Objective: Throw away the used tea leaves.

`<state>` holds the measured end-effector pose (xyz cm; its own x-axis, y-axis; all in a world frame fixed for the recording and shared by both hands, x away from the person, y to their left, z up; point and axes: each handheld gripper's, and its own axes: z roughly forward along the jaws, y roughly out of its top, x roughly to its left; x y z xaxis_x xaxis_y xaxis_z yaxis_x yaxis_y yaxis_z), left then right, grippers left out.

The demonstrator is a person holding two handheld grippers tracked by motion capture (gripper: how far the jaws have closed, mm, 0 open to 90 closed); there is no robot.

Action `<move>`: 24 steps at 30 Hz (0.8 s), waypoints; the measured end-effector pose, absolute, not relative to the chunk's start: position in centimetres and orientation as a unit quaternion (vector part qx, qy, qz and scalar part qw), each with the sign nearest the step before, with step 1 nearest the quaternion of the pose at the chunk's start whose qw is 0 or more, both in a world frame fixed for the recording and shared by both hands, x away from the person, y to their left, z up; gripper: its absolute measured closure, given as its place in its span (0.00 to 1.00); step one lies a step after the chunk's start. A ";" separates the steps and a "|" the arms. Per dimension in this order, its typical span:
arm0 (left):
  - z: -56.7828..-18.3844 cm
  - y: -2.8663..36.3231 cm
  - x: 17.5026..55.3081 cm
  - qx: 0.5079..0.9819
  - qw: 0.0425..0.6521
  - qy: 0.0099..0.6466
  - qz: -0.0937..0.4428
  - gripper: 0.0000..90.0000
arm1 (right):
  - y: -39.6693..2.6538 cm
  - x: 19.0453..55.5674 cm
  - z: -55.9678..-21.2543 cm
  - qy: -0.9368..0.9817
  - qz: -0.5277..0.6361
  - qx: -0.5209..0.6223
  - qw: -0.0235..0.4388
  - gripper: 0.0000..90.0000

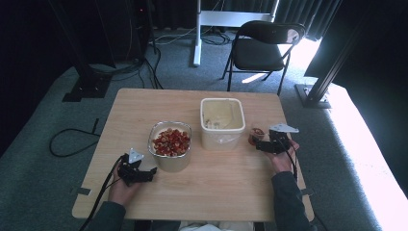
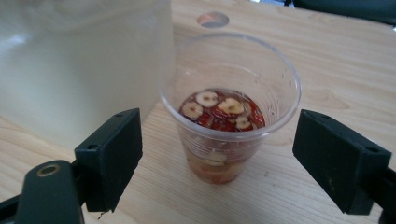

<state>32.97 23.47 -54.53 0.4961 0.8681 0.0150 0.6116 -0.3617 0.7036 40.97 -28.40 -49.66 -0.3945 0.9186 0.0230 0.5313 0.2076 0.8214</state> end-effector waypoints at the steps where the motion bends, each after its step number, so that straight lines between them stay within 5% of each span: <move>1: -54.5 23.5 33.0 0.802 0.325 0.461 0.197 0.13 | -28.5 41.1 -49.9 0.736 0.394 0.494 0.244 0.17; 14: -54.5 23.5 33.0 0.801 0.325 0.462 0.197 0.13 | -28.5 42.4 -51.0 0.716 0.429 0.493 0.244 0.35; 24: -54.5 23.5 33.0 0.801 0.326 0.462 0.197 0.13 | -28.3 41.9 -50.9 0.727 0.426 0.481 0.241 0.37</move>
<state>32.97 23.46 -54.53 0.4956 0.8684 0.0146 0.6117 -0.3609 0.7040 41.94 -28.27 -50.87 -0.4212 0.9050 0.0593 0.4936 0.1739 0.8521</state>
